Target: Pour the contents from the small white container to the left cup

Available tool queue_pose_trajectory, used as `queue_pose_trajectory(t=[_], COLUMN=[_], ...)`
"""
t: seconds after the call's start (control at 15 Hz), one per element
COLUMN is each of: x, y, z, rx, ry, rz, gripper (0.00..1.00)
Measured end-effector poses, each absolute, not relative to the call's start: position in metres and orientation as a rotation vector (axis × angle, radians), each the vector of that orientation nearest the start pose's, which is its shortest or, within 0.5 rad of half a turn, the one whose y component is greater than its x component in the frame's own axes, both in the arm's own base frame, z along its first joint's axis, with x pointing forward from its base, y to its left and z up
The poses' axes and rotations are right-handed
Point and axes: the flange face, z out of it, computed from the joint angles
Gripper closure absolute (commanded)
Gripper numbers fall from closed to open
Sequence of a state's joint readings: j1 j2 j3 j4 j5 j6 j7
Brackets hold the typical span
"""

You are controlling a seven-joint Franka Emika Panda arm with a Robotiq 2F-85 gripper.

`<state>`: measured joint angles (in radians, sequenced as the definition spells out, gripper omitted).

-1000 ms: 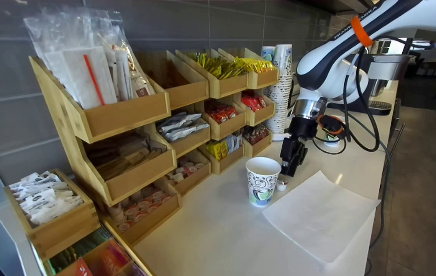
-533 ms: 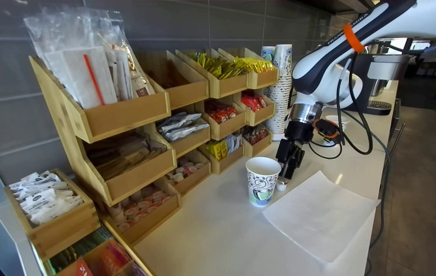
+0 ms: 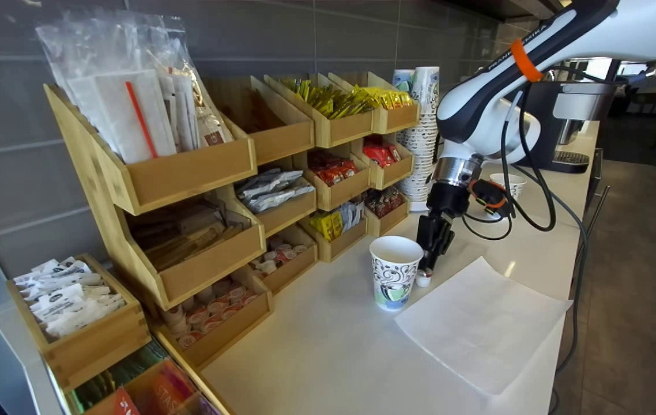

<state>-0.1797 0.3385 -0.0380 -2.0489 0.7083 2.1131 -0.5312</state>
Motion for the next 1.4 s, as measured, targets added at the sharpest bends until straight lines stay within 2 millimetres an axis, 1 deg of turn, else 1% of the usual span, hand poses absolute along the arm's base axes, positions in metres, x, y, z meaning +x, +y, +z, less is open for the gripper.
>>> queue_pose_trajectory(t=[0.07, 0.13, 0.4, 0.47, 0.6, 0.67, 0.87, 0.93, 1.0, 1.07, 1.13, 1.2, 1.27, 1.33, 1.4], x=[0.5631, 0.5636, 0.5654, 0.5654, 0.5656, 0.5658, 0.5658, 0.5657, 0.5657, 0.5656, 0.5655, 0.5657, 0.5654, 0.5650, 0.5647], y=[-0.0941, -0.0948, -0.0982, -0.0991, -0.1006, -0.1013, -0.1012, -0.1010, -0.1008, -0.1004, -0.1000, -0.0996, -0.0993, -0.0991, -0.0992], z=[0.2616, 0.2623, 0.2632, 0.2630, 0.2622, 0.2618, 0.2604, 0.2603, 0.2605, 0.2610, 0.2616, 0.2620, 0.2620, 0.2616, 0.2610], rx=[-2.540, -2.540, -2.538, -2.538, -2.538, -2.537, -2.518, -2.508, -2.497, -2.483, -2.468, -2.455, -2.443, -2.431, -2.422], ry=[0.186, 0.186, 0.189, 0.191, 0.193, 0.193, 0.185, 0.182, 0.178, 0.172, 0.164, 0.156, 0.152, 0.148, 0.144], rz=[0.057, 0.056, 0.051, 0.051, 0.050, 0.051, 0.062, 0.065, 0.064, 0.065, 0.069, 0.073, 0.078, 0.083, 0.087], gripper=[0.72, 0.74, 0.73, 0.67, 0.50, 0.46, 0.43, 0.49, 0.51, 0.55, 0.56, 0.64, 0.61, 0.63, 0.63])
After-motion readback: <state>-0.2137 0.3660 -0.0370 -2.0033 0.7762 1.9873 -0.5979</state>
